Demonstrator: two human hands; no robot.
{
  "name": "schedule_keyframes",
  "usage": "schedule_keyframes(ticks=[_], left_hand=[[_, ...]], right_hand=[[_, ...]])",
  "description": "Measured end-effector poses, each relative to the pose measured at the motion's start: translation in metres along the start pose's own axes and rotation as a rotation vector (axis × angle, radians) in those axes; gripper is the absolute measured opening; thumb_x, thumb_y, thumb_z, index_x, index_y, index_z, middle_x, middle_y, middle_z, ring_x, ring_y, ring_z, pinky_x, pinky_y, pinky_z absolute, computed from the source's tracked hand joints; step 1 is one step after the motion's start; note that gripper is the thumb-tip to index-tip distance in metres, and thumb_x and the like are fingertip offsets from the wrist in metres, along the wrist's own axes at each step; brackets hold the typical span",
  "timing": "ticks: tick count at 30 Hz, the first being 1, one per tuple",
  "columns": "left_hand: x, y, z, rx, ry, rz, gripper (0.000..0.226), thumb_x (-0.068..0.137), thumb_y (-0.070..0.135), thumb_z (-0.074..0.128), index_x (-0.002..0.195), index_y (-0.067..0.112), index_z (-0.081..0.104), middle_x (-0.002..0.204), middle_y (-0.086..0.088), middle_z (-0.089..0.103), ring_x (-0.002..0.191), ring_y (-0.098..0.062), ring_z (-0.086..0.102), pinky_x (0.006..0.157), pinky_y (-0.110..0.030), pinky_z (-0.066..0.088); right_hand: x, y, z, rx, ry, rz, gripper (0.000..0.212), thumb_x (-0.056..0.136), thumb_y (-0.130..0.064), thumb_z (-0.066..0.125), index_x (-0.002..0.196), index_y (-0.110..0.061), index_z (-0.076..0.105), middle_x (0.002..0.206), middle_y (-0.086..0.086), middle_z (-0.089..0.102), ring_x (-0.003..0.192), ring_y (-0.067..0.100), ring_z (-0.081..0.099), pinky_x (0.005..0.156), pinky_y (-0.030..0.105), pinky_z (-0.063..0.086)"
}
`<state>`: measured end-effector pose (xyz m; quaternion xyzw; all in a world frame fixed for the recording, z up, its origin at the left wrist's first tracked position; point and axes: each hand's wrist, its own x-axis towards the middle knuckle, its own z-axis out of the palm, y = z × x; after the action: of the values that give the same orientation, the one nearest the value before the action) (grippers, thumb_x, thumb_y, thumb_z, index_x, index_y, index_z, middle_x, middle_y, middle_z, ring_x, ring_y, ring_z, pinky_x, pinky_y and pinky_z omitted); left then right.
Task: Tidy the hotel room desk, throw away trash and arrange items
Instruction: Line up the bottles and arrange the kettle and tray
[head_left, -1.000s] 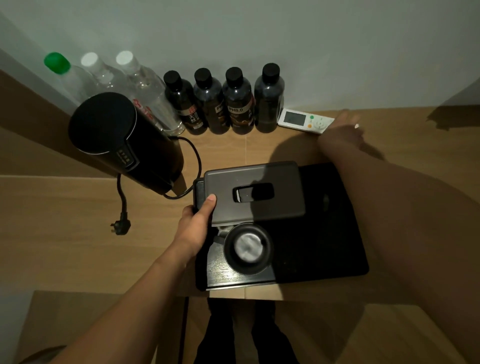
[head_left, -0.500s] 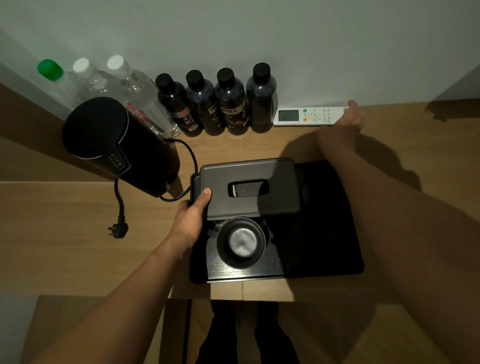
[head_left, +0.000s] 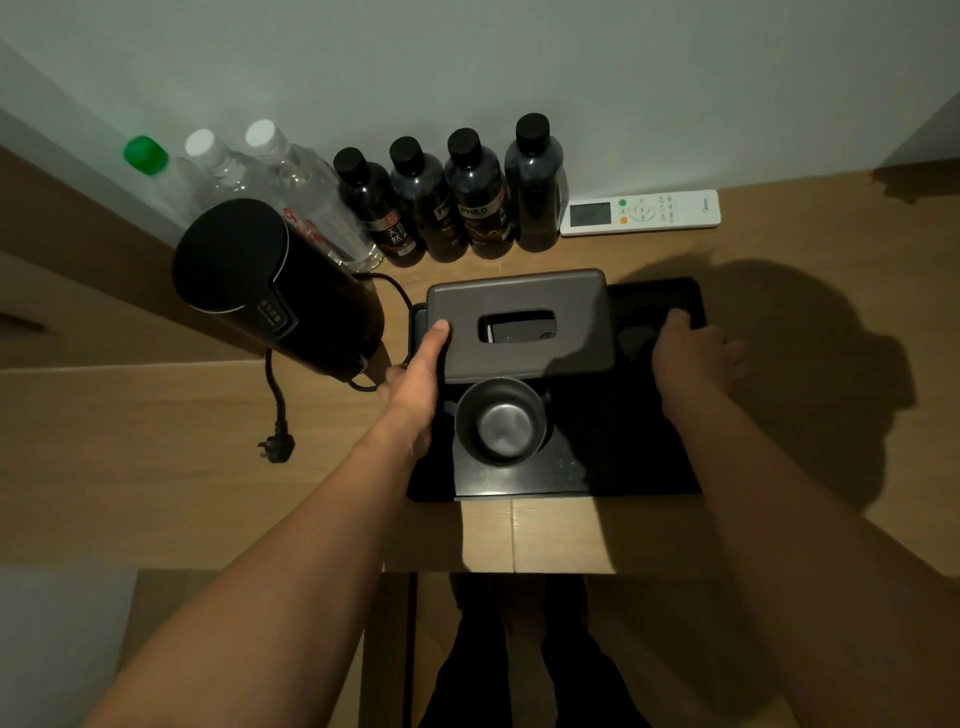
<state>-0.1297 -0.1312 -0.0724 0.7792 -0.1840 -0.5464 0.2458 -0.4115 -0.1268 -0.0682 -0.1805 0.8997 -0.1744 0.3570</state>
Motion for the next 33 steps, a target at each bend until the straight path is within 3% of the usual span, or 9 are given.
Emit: schedule_keyframes(ticks=[8, 14, 17, 19, 22, 26, 28, 31, 33], left_hand=[[0.026, 0.031, 0.015, 0.013, -0.130, -0.058, 0.130, 0.023, 0.100, 0.069, 0.133, 0.030, 0.060, 0.139, -0.008, 0.056, 0.116, -0.035, 0.062, 0.098, -0.053, 0.049], [-0.015, 0.050, 0.018, -0.034, -0.197, -0.014, 0.101, 0.055, 0.086, 0.065, 0.127, 0.015, 0.061, 0.114, -0.014, 0.072, 0.098, -0.031, 0.072, 0.076, -0.037, 0.057], [-0.012, 0.050, 0.016, -0.036, -0.196, 0.017, 0.094, 0.059, 0.082, 0.064, 0.127, 0.017, 0.062, 0.115, -0.015, 0.072, 0.101, -0.032, 0.072, 0.084, -0.042, 0.056], [-0.016, 0.050, 0.014, -0.046, -0.226, 0.070, 0.073, 0.075, 0.073, 0.059, 0.123, 0.017, 0.067, 0.114, -0.015, 0.073, 0.104, -0.031, 0.070, 0.094, -0.044, 0.053], [-0.014, 0.048, 0.012, -0.101, -0.242, 0.104, 0.052, 0.095, 0.055, 0.050, 0.119, 0.013, 0.068, 0.101, -0.012, 0.073, 0.094, -0.028, 0.067, 0.089, -0.040, 0.050], [-0.012, 0.048, 0.011, -0.090, -0.199, 0.128, 0.048, 0.094, 0.053, 0.051, 0.118, 0.014, 0.069, 0.100, -0.011, 0.073, 0.097, -0.029, 0.068, 0.094, -0.044, 0.050], [-0.006, 0.048, 0.011, -0.099, -0.176, 0.121, 0.056, 0.087, 0.060, 0.057, 0.120, 0.015, 0.067, 0.107, -0.012, 0.073, 0.098, -0.029, 0.069, 0.090, -0.043, 0.054], [0.024, 0.041, 0.009, -0.091, -0.106, 0.040, 0.114, 0.040, 0.086, 0.074, 0.134, 0.023, 0.056, 0.131, -0.012, 0.062, 0.110, -0.034, 0.067, 0.089, -0.048, 0.055], [0.062, 0.028, 0.005, -0.074, -0.095, 0.031, 0.128, 0.024, 0.090, 0.073, 0.135, 0.029, 0.054, 0.134, -0.010, 0.059, 0.114, -0.035, 0.063, 0.096, -0.052, 0.051]], right_hand=[[0.013, -0.018, -0.001, 0.012, 0.042, -0.009, 0.066, 0.099, -0.046, 0.030, 0.151, -0.005, 0.028, 0.160, 0.017, 0.018, 0.145, 0.034, 0.018, 0.115, 0.048, 0.020], [0.018, -0.030, 0.003, 0.032, 0.039, -0.015, 0.065, 0.100, -0.045, 0.031, 0.152, -0.008, 0.029, 0.160, 0.015, 0.019, 0.146, 0.032, 0.018, 0.116, 0.047, 0.020], [0.021, -0.036, 0.004, 0.051, 0.047, -0.018, 0.064, 0.101, -0.045, 0.030, 0.151, -0.006, 0.030, 0.159, 0.016, 0.021, 0.145, 0.033, 0.021, 0.115, 0.045, 0.020], [0.022, -0.038, 0.006, 0.046, 0.053, -0.025, 0.063, 0.100, -0.045, 0.030, 0.151, -0.006, 0.031, 0.157, 0.017, 0.024, 0.143, 0.033, 0.023, 0.114, 0.046, 0.022], [0.023, -0.038, 0.010, 0.039, 0.060, -0.036, 0.064, 0.100, -0.045, 0.030, 0.152, -0.006, 0.028, 0.157, 0.017, 0.023, 0.142, 0.034, 0.024, 0.113, 0.046, 0.023], [0.025, -0.041, 0.015, 0.030, 0.071, -0.048, 0.065, 0.100, -0.044, 0.031, 0.152, -0.005, 0.027, 0.157, 0.017, 0.023, 0.142, 0.034, 0.025, 0.114, 0.047, 0.024], [0.026, -0.042, 0.015, 0.031, 0.072, -0.050, 0.066, 0.100, -0.045, 0.030, 0.152, -0.006, 0.026, 0.158, 0.017, 0.023, 0.142, 0.034, 0.024, 0.115, 0.048, 0.024], [0.027, -0.043, 0.017, 0.021, 0.071, -0.063, 0.065, 0.100, -0.044, 0.028, 0.153, -0.005, 0.025, 0.158, 0.017, 0.021, 0.143, 0.034, 0.022, 0.117, 0.047, 0.022], [0.028, -0.044, 0.018, 0.025, 0.071, -0.072, 0.065, 0.100, -0.043, 0.029, 0.153, -0.006, 0.026, 0.159, 0.017, 0.021, 0.144, 0.034, 0.022, 0.117, 0.047, 0.021]])
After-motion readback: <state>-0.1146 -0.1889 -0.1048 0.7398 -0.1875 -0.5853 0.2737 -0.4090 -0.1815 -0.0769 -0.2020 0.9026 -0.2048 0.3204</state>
